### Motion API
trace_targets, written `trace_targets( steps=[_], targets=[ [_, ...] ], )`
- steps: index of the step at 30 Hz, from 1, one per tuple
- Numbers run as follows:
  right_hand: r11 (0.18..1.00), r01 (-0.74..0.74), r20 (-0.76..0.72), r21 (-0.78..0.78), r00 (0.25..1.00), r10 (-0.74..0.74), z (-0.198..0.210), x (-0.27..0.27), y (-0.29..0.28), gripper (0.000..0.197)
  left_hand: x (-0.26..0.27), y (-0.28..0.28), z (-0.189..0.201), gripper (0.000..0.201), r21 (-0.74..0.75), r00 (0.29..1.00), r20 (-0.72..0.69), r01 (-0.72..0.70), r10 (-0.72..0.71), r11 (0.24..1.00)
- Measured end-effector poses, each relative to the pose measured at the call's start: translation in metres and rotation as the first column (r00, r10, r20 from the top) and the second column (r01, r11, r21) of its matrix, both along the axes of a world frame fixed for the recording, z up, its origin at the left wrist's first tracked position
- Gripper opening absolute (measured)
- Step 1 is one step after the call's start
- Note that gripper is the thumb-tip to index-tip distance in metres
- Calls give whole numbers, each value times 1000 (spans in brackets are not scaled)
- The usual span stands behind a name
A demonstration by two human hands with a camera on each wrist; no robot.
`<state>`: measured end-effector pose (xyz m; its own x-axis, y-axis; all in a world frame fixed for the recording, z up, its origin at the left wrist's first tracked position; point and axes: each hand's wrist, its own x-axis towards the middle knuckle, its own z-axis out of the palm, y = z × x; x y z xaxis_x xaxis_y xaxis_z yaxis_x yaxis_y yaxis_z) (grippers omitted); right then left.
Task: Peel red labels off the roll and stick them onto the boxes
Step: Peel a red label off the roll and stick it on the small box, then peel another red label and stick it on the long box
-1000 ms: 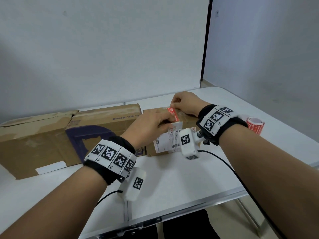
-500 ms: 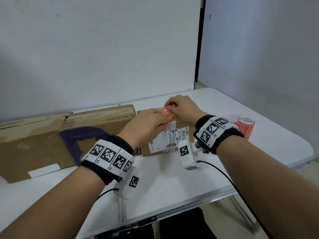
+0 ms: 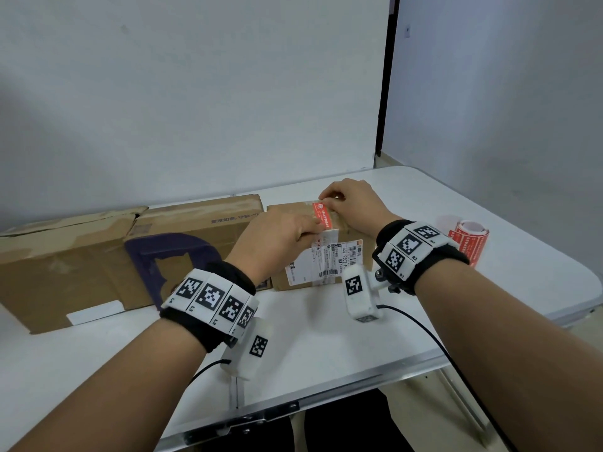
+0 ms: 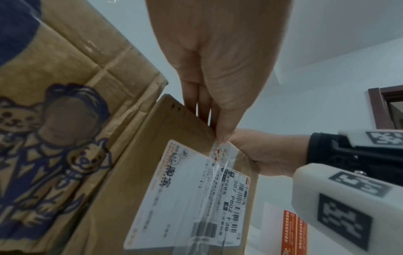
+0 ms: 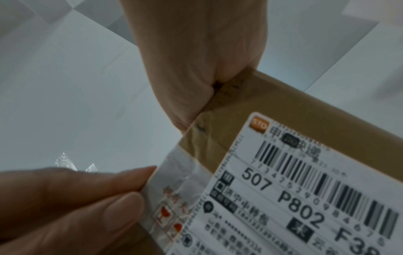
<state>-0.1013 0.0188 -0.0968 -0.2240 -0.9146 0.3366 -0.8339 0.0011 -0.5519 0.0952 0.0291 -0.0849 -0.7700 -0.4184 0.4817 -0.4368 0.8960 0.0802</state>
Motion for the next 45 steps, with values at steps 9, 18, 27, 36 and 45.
trace_targets(
  steps=[9,18,27,36,45],
  targets=[
    [1000,26,50,-2,998,-25,4,2,0,27,-6,-5,3,9,158,995,-9,-96,98,983],
    [999,-48,120,2,992,48,22,0,-1,39,-16,-13,10,9,164,988,-19,-147,152,975],
    [967,78,287,-243,958,-5,21,-27,37,42,-41,-1,30,16,105,963,-102,-239,250,965],
    [923,369,244,-110,910,-335,12,-120,108,43,-141,48,28,10,674,930,-366,251,19,695],
    [946,292,137,142,941,-311,6,-143,135,27,-207,32,-21,48,804,985,-152,75,82,590]
  ],
)
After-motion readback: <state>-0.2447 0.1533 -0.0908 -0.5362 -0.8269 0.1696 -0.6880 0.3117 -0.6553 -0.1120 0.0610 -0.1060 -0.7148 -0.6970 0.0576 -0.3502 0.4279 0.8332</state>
